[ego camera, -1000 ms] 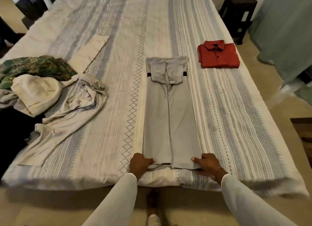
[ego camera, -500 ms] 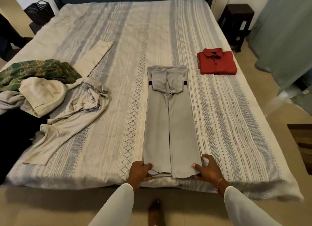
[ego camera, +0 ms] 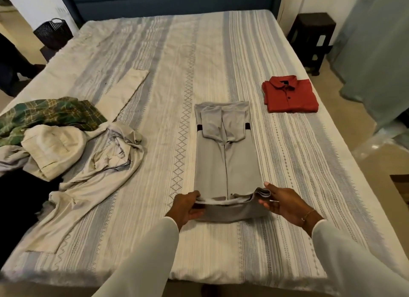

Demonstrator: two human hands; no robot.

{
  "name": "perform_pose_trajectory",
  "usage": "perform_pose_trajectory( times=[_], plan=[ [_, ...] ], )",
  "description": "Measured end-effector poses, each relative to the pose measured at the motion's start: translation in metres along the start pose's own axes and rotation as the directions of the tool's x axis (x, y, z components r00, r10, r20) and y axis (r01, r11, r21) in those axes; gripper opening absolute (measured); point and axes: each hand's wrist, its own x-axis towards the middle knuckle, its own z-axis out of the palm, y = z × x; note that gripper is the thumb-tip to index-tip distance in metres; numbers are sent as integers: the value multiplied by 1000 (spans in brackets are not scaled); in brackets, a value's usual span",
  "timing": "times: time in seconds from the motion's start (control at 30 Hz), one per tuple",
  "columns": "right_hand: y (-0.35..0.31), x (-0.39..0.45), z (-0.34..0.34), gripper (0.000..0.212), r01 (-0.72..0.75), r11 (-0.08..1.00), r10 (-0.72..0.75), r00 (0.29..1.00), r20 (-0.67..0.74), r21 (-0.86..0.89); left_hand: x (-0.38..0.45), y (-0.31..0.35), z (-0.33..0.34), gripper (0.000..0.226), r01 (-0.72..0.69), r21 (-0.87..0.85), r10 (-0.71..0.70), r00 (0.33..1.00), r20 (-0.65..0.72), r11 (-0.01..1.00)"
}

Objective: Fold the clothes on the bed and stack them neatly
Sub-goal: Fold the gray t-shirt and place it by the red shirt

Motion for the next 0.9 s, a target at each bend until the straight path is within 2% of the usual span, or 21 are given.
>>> perform_pose_trajectory(
  times=[0.13,0.3,0.4,0.47,0.5,0.57,0.63,0.7,0.77,0.83,0.9],
  plan=[
    [-30,51,12,39,8,1000,-8,1000,-2,-24,54,37,16,19,7,77,-4,1000,-30,997],
    [-44,128,21,39,12,996,-16,999,-51,-88,130,71,33,29,-70,156,79,996,-52,985],
    [-31,149,22,36,10,992,-27,991,-130,-125,152,73,33,34,-101,167,102,995,8,981],
    [-26,154,21,35,32,988,-57,984,-168,-150,154,72,30,28,-157,159,153,987,41,975],
    [-25,156,19,34,32,984,-62,984,-170,-174,155,69,27,22,-215,177,212,977,34,960],
    [-24,157,14,32,32,964,-81,981,-176,-266,156,62,21,11,-347,335,370,929,-7,876],
    [-24,160,11,26,54,945,-126,970,-208,-322,153,55,16,27,-382,546,479,877,-41,746],
    [-26,162,13,20,99,930,-196,948,-250,-355,154,48,13,43,-382,628,539,839,-72,678],
    [-25,167,12,25,147,860,-330,891,-313,-488,155,44,13,37,-387,647,561,824,-76,656],
    [-20,171,7,28,157,756,-478,796,-371,-636,156,42,13,27,-384,668,575,814,-80,637],
    [-14,165,7,38,153,724,-510,775,-372,-673,153,41,12,27,-368,691,580,810,-91,622]
  ],
)
